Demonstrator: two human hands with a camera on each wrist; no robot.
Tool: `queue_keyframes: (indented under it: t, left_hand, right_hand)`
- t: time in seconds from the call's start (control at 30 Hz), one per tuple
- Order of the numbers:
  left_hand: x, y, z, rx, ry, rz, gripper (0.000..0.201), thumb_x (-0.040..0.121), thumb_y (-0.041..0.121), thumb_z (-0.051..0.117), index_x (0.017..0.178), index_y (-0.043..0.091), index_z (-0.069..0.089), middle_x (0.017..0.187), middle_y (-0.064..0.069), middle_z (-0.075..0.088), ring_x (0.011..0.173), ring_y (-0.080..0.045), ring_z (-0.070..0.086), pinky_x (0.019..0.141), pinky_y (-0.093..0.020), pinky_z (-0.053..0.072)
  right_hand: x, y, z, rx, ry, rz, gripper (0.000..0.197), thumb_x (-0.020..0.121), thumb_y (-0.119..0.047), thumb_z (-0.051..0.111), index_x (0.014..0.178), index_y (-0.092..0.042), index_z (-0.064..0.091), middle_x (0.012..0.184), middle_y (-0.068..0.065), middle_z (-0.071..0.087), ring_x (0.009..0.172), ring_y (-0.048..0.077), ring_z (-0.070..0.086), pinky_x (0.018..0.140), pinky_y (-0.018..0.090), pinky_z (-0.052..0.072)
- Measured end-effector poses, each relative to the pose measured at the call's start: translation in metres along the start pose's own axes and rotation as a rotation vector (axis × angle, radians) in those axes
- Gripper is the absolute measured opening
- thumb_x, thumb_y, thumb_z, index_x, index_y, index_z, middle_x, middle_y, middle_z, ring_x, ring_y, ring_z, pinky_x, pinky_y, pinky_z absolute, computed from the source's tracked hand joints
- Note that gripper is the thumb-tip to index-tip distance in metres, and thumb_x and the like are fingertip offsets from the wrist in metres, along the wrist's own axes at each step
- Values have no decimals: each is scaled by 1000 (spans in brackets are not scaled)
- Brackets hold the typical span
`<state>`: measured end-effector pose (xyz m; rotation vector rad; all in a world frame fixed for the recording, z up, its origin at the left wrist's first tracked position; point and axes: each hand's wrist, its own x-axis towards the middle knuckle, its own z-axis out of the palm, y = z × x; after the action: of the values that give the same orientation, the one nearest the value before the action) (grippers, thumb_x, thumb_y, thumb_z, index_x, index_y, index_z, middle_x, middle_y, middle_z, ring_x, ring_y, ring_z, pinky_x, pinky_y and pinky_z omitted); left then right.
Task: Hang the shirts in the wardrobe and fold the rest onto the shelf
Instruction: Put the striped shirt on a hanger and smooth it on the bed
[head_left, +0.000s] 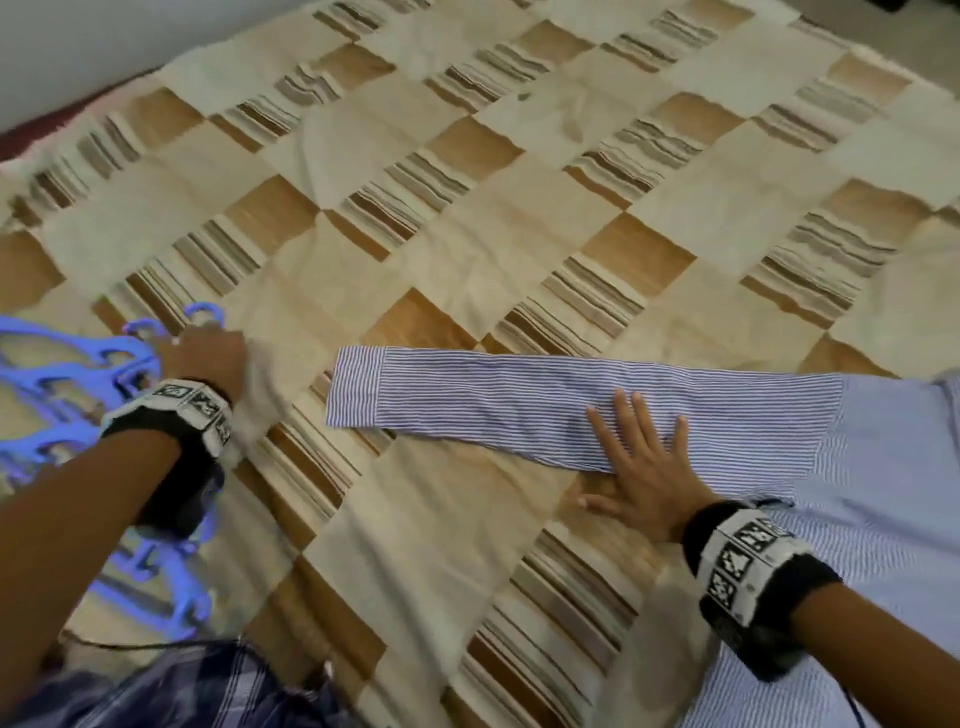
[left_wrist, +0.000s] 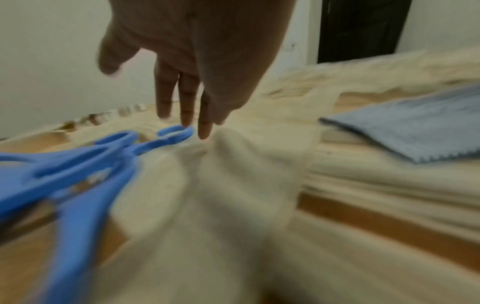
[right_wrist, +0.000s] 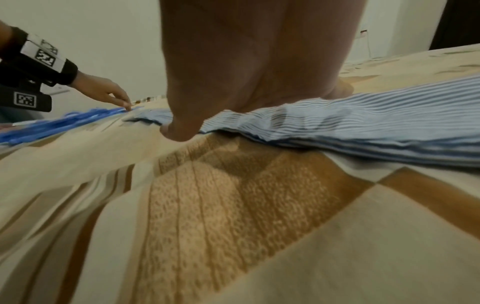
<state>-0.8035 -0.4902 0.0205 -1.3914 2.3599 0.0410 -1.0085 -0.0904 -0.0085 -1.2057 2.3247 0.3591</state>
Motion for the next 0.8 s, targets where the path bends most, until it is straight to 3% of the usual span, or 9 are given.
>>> queue_keyframes:
  t: [0.1,0.2,0.27,0.37,0.43,0.5,0.57,0.7,0.8]
  left_hand:
    - [-9,56,1,-249,-209,106,46,94,42,46,118,4,58,116,-24,59,105,-36,57,93,-40,45]
    - [-10,103,-2,-559,-261,89,43,91,35,58,109,-4,62,114,-21,62,107,-31,58,87,-37,46]
    - [-5,103,-17,-604,-157,19,32,95,21,53,108,-7,62,116,-23,60,111,-33,56,90,-41,42]
    - [-1,130,-58,-591,377,-271,28,94,6,47,90,-16,64,93,-34,64,92,-31,67,80,-36,49]
    - [0,140,-92,-503,437,-410,25,89,-6,44,79,-18,64,80,-34,65,79,-25,70,72,-32,51]
    - [55,153,-68,-504,286,-144,39,96,18,51,114,-17,54,119,-35,55,111,-39,57,95,-43,41]
    - [82,134,-58,-565,93,28,55,94,31,53,126,-13,46,132,-33,46,120,-46,46,102,-48,34]
    - [100,141,-42,-683,222,122,49,95,30,52,124,-9,49,128,-31,50,117,-45,49,99,-47,38]
    - [105,145,-49,-815,397,211,41,94,30,52,112,-6,56,106,-25,61,102,-34,57,87,-42,43]
  right_hand:
    - [-2,2,-5,61,26,-7,106,51,-87,-26,136,-26,-37,149,12,-31,141,34,-21,106,68,-1]
    - [1,3,-9,66,33,20,113,43,-87,-33,134,-20,-36,153,14,-26,142,33,-20,107,67,-4]
    - [8,-5,-15,72,63,1,112,43,-86,-33,135,-21,-34,155,14,-22,143,33,-18,107,67,-4]
    - [12,-1,-20,83,114,9,116,44,-84,-34,141,-21,-28,156,14,-19,144,33,-15,107,67,-2]
    - [15,3,-19,101,136,25,122,43,-84,-35,146,-21,-21,156,13,-18,144,33,-16,108,66,-1]
    - [23,10,-16,124,141,39,124,39,-86,-35,146,-23,-22,156,12,-20,143,32,-17,107,67,-3]
    - [30,8,-18,139,145,38,122,36,-86,-35,141,-24,-27,155,13,-20,144,33,-16,107,67,-2]
    - [37,18,-24,160,205,88,121,47,-86,-30,148,-20,-16,157,14,-13,145,32,-10,108,65,0]
    - [39,32,-36,195,358,203,100,73,-77,-13,151,-16,-1,158,13,1,146,29,3,112,60,5]
